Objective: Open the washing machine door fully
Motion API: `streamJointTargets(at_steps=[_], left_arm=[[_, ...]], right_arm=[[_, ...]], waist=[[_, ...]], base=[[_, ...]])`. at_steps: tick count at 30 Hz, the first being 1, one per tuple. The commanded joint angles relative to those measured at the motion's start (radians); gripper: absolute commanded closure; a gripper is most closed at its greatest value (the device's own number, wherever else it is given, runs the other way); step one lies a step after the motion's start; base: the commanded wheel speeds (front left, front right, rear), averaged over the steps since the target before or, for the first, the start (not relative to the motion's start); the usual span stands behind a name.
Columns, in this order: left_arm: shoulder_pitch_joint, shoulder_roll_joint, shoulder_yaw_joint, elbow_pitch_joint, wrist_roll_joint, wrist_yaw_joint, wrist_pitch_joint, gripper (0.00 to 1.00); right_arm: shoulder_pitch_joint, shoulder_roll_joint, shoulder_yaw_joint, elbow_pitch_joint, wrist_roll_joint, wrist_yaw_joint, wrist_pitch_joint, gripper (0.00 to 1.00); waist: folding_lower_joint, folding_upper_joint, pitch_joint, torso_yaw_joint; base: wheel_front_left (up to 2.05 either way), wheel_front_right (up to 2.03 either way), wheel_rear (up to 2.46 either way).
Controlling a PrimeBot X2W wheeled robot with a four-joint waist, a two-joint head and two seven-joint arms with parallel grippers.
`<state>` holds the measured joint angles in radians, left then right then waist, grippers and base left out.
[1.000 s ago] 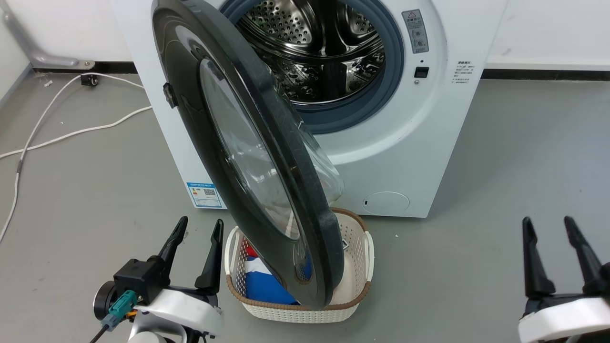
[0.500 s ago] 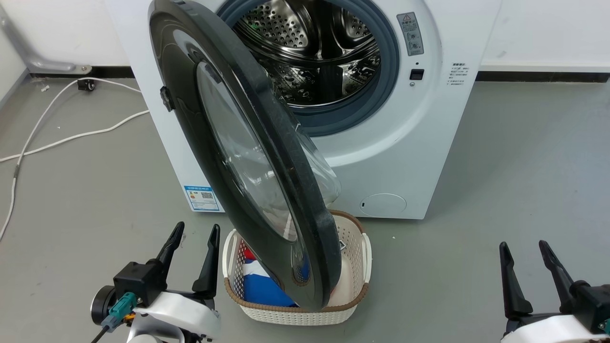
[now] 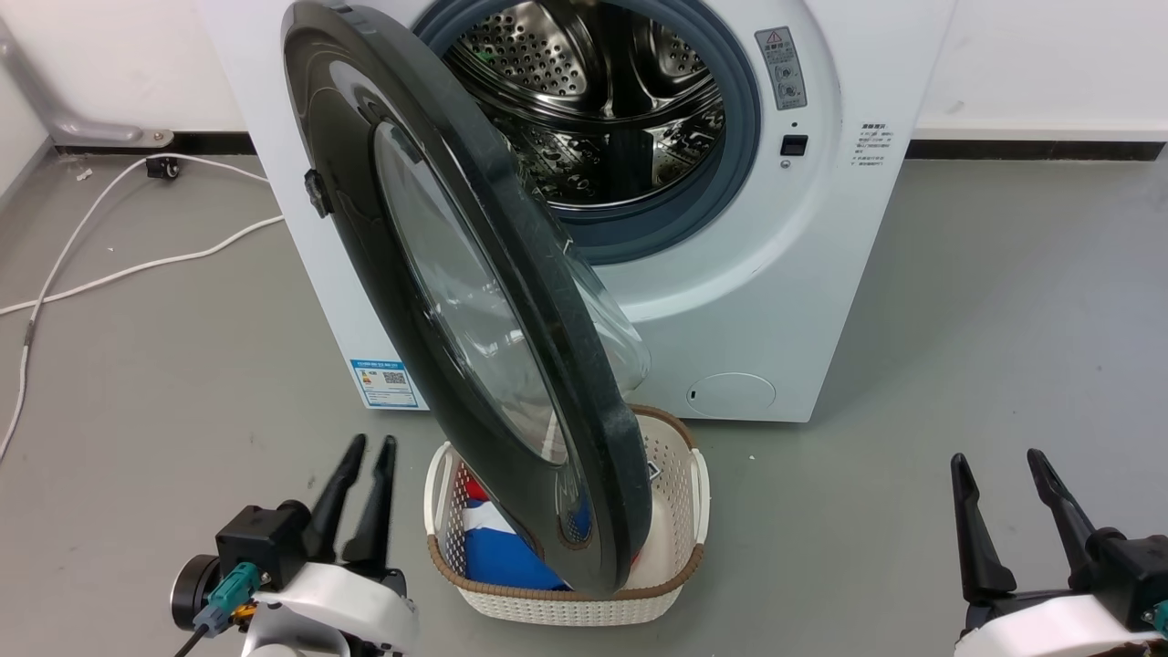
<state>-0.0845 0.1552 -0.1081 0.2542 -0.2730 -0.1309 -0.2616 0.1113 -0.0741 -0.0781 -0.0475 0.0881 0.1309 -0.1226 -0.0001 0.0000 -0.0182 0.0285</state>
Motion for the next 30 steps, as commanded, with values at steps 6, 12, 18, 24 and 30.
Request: streamJointTargets(at_steps=[6,12,18,24,30], left_arm=[[-0.008,0.001,0.005,0.007,0.007,0.000,-0.005,1.00],[-0.032,-0.017,0.036,-0.053,0.028,0.000,-0.005,1.00],[-0.089,-0.039,0.060,-0.193,0.056,0.003,-0.005,1.00],[-0.171,-0.066,0.054,-0.379,0.077,0.003,-0.004,1.00],[-0.237,-0.088,-0.038,-0.520,0.066,0.003,-0.002,1.00]], right_arm=[[-0.006,0.003,0.001,0.001,0.002,0.000,0.010,0.00],[-0.009,0.007,-0.001,0.004,0.000,0.000,0.013,0.00],[-0.013,0.011,-0.001,0.004,-0.003,0.000,0.015,0.00],[-0.020,0.016,-0.006,0.003,-0.001,0.000,0.014,0.00],[-0.022,0.019,-0.005,0.009,-0.002,0.000,0.009,0.00]], waist=[[0.0001,0.0000,0.001,0.003],[0.0001,0.0000,0.005,0.011],[0.0001,0.0000,0.006,0.019],[0.0001,0.0000,0.008,0.025],[0.0001,0.0000,0.008,0.026]], base=[[0.00,0.00,0.00],[0.00,0.00,0.00],[0.00,0.00,0.00],[0.00,0.00,0.00],[0.00,0.00,0.00]])
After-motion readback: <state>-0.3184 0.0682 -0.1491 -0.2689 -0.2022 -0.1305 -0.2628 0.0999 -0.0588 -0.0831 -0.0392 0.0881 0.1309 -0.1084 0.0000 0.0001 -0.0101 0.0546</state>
